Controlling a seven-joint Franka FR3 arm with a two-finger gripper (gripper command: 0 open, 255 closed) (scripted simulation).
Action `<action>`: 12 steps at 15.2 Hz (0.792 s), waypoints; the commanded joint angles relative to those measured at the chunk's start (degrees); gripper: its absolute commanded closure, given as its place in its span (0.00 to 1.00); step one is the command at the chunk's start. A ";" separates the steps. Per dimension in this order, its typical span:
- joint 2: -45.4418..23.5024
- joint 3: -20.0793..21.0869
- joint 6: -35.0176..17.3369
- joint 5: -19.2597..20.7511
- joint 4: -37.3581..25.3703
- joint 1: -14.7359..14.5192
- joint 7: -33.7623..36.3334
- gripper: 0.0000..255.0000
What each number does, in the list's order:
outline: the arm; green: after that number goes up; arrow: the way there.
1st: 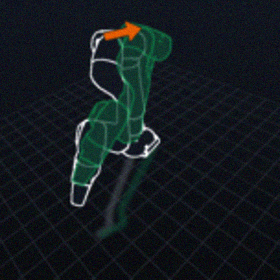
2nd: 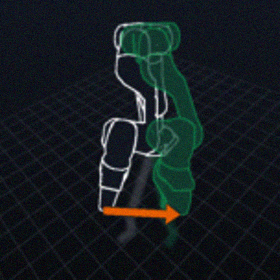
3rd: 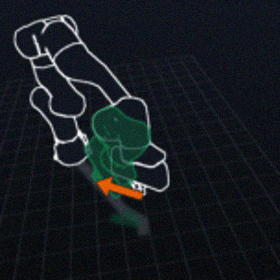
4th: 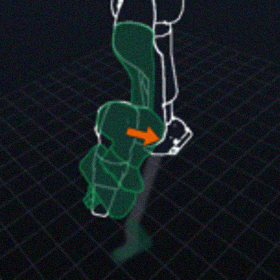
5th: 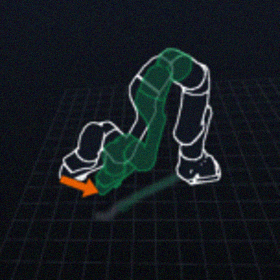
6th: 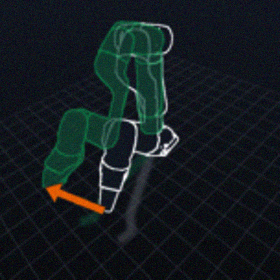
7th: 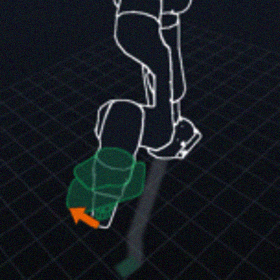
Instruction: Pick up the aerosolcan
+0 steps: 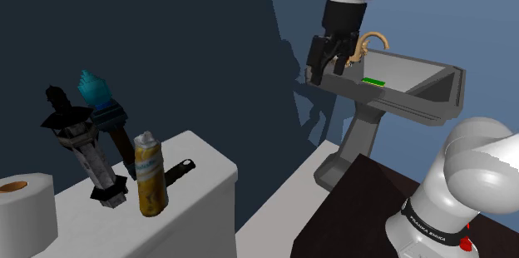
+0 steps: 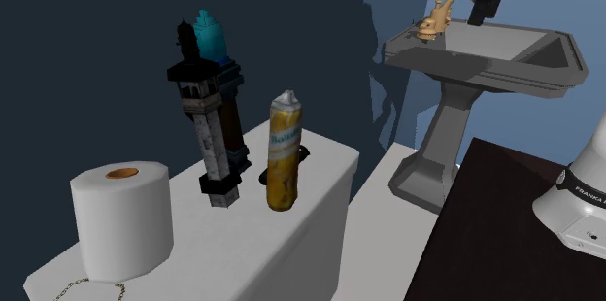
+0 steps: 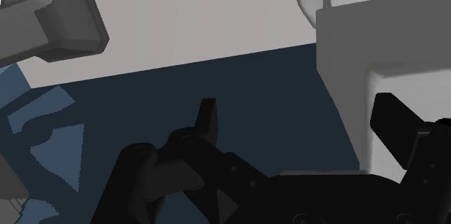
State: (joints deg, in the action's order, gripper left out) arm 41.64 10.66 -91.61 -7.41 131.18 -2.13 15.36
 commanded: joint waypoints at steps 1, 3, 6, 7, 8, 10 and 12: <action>-2.09 3.03 -1.33 -1.64 -0.81 -0.19 4.30 0.00; -4.74 5.79 -2.25 -2.77 -2.63 -0.13 8.23 0.00; -9.28 9.87 -3.63 -3.86 -5.96 0.13 14.19 0.00; -10.94 11.24 -4.07 -4.06 -7.22 0.28 16.21 0.00; -12.66 12.61 -4.50 -4.16 -8.57 0.48 18.23 0.00; -16.35 15.35 -5.32 -4.03 -11.49 0.90 22.38 0.00; -20.35 18.11 -6.04 -3.42 -14.73 1.38 26.65 0.00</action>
State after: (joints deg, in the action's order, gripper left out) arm 23.74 27.26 -97.38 -11.19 118.60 -1.07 39.56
